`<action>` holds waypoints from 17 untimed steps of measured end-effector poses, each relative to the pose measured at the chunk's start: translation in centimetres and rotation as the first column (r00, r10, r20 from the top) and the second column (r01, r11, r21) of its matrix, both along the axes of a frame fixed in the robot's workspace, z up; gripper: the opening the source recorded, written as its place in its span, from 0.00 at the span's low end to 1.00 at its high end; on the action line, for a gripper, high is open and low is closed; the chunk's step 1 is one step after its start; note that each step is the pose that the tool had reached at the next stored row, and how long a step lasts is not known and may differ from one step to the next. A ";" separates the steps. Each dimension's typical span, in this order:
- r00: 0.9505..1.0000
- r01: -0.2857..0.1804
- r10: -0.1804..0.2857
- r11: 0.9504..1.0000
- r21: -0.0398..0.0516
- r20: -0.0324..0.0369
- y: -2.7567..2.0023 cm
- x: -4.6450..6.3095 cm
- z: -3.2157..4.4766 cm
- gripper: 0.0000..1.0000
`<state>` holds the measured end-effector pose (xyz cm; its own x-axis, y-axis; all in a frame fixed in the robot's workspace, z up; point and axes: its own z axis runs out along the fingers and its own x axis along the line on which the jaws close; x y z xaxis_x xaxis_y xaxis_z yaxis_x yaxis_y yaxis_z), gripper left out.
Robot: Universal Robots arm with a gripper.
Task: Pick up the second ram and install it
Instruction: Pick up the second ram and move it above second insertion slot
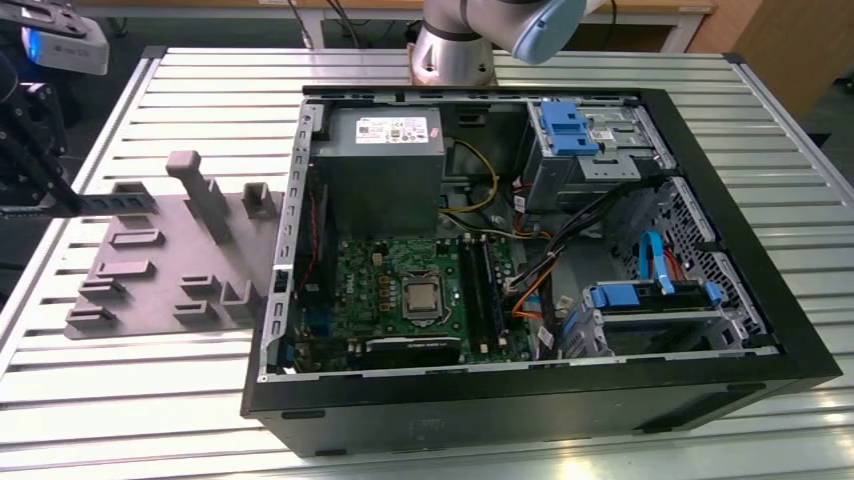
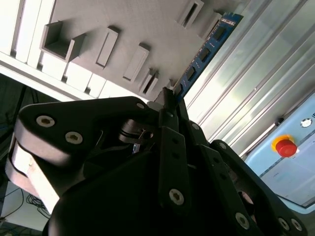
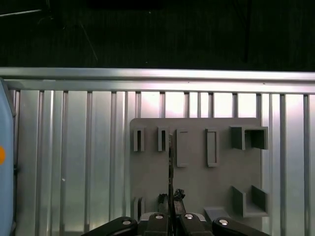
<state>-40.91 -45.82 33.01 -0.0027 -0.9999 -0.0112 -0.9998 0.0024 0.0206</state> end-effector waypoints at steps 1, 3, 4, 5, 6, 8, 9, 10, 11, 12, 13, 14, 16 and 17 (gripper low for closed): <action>1.000 0.000 0.000 1.000 0.000 0.000 0.00 0.0 0.07 0.14; 1.000 0.000 0.000 1.000 0.000 0.000 0.00 0.0 0.22 0.14; 1.000 0.000 0.000 1.000 0.000 0.000 0.00 0.0 0.25 0.14; 1.000 0.000 0.000 1.000 0.000 0.000 0.00 0.0 0.27 0.14; 1.000 0.000 0.000 1.000 0.000 0.000 0.00 0.0 0.34 0.14; 1.000 0.000 0.000 1.000 0.000 0.000 0.00 0.0 0.41 0.14; 1.000 0.000 0.000 1.000 0.000 0.000 0.00 0.0 0.44 0.14; 1.000 0.000 0.000 1.000 0.000 0.000 0.00 0.0 0.48 0.14; 1.000 0.000 0.000 1.000 0.000 0.000 0.00 0.0 0.50 0.14; 1.000 0.000 0.000 1.000 0.000 0.000 0.00 0.0 0.51 0.14; 1.000 0.000 0.000 1.000 0.000 0.000 0.00 0.0 0.53 0.14; 1.000 0.000 0.000 1.000 0.000 0.000 0.00 0.0 0.53 0.14; 1.000 0.000 0.000 1.000 0.000 0.000 0.00 0.0 0.53 0.14; 1.000 0.000 0.000 1.000 0.000 0.000 0.00 0.0 0.54 0.14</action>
<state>-40.89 -45.82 33.55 -0.0026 -0.9999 -0.0112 -0.9998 0.0024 0.0208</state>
